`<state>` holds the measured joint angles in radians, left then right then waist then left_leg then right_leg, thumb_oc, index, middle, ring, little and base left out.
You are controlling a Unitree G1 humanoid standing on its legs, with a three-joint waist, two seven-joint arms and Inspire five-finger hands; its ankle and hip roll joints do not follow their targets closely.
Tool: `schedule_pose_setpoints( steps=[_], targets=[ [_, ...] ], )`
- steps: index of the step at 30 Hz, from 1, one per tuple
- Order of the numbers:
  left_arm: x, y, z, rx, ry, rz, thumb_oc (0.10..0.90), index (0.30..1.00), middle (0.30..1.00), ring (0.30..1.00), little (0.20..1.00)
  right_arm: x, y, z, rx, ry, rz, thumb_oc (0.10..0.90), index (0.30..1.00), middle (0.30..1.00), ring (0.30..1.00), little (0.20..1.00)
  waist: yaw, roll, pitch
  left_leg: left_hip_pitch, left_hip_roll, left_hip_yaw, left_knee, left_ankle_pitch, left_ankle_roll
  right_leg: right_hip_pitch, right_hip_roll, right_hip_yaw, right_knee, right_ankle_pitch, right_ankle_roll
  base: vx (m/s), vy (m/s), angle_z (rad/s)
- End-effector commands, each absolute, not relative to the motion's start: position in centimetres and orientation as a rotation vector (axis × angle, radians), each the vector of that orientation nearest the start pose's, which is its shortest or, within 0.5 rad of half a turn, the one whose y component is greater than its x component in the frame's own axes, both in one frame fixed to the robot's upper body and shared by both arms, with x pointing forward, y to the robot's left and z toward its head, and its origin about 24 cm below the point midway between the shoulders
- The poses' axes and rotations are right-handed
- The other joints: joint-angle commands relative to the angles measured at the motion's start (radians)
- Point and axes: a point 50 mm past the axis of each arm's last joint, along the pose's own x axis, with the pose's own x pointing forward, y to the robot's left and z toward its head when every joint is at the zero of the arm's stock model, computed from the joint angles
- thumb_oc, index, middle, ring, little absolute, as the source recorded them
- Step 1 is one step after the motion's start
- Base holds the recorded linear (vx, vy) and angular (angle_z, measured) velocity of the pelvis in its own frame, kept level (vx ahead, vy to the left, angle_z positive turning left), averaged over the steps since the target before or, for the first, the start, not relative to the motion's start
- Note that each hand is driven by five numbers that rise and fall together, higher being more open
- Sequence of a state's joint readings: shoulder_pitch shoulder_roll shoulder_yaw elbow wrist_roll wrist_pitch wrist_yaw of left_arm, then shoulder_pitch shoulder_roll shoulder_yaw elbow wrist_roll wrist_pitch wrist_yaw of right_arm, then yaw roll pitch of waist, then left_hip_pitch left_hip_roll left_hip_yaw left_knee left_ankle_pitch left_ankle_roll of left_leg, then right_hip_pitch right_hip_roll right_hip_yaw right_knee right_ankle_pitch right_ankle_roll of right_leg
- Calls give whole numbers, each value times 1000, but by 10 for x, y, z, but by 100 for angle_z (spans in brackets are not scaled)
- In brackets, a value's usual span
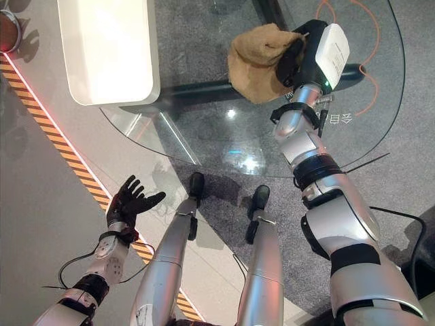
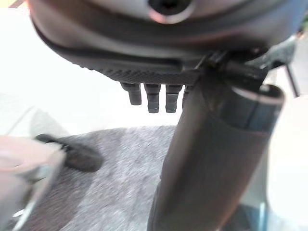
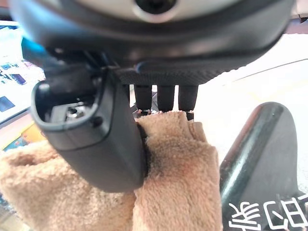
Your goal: Wipe the table with a cloth and put it in the basket.
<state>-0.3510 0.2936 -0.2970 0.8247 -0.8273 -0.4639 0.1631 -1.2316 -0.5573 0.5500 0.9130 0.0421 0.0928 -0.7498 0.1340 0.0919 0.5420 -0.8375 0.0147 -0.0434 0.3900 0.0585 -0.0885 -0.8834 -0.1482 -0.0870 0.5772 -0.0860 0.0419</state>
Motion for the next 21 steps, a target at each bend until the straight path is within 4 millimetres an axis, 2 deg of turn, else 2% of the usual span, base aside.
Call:
schedule_pose_setpoints(
  steps=[1,15,18,21],
  targets=[
    [286,229,7,-307,-79,407,800,900,900,900,900,382,-213,334,-691,-764,-807,100,300,300,300,200,3,40,-22,37,-85,29,33,-77,90,40,54,-97,-18,-15,-34,-4,-36,1],
    [298,213,97,-215,-490,360,800,900,900,900,900,382,-221,327,-677,-724,-838,100,300,300,300,200,22,31,-22,34,-90,13,31,-77,93,44,52,-105,-14,-13,-28,-3,-20,2],
    [299,208,127,-200,-607,314,800,900,900,900,900,382,-221,322,-676,-721,-835,100,300,300,300,200,23,29,-22,34,-91,10,31,-76,93,46,52,-105,-16,-8,-24,2,-24,1],
    [299,206,148,-173,-692,280,800,900,900,900,900,383,-219,320,-674,-724,-825,100,300,300,300,200,22,27,-22,34,-92,8,30,-76,94,46,52,-105,-17,-5,-21,1,-12,1]
  ],
)
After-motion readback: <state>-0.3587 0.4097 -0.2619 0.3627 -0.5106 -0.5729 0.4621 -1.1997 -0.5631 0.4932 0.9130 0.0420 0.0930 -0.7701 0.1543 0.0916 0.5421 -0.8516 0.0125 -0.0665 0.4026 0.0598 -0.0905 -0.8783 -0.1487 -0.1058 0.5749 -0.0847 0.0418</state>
